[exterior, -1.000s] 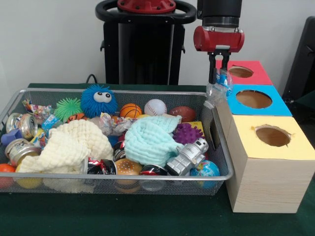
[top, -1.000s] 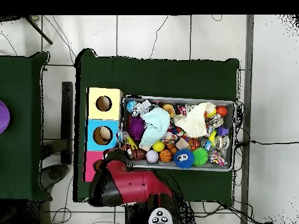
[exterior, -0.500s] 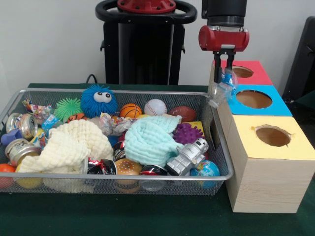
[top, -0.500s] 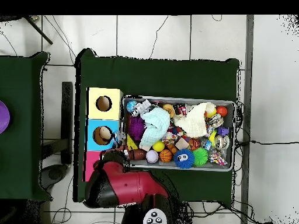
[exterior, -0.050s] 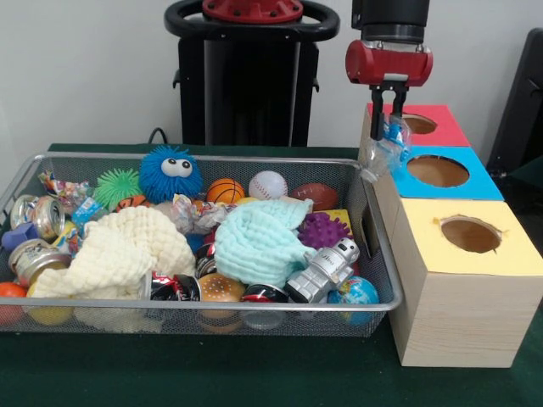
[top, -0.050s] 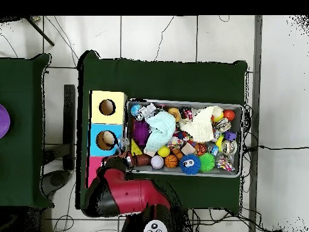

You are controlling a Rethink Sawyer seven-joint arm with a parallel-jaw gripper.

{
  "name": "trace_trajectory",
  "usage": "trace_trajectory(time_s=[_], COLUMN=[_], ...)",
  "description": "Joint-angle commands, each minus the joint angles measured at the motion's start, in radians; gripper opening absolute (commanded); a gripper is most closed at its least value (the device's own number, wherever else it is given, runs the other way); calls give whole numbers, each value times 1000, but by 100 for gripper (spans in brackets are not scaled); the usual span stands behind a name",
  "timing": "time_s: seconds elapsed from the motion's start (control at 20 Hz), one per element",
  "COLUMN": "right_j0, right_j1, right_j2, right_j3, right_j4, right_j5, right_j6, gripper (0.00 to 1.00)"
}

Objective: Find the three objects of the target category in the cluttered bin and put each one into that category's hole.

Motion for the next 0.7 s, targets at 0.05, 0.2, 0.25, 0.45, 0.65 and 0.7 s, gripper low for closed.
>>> trace_trajectory(time_s=[0.05,0.2,0.25,0.45,0.65,0.7], right_j0=[12,14,15,15,9,7], right_j1=[-2,-13,-14,-25,-40,-44], right_j2=[1,0,-1,0,5,7], right_j3=[28,35,34,37,39,40], right_j4=[60,66,68,73,75,76], right_j5=[129,139,143,157,178,184], right_j6=[201,198,197,193,186,184], gripper=[0,0,0,0,0,0])
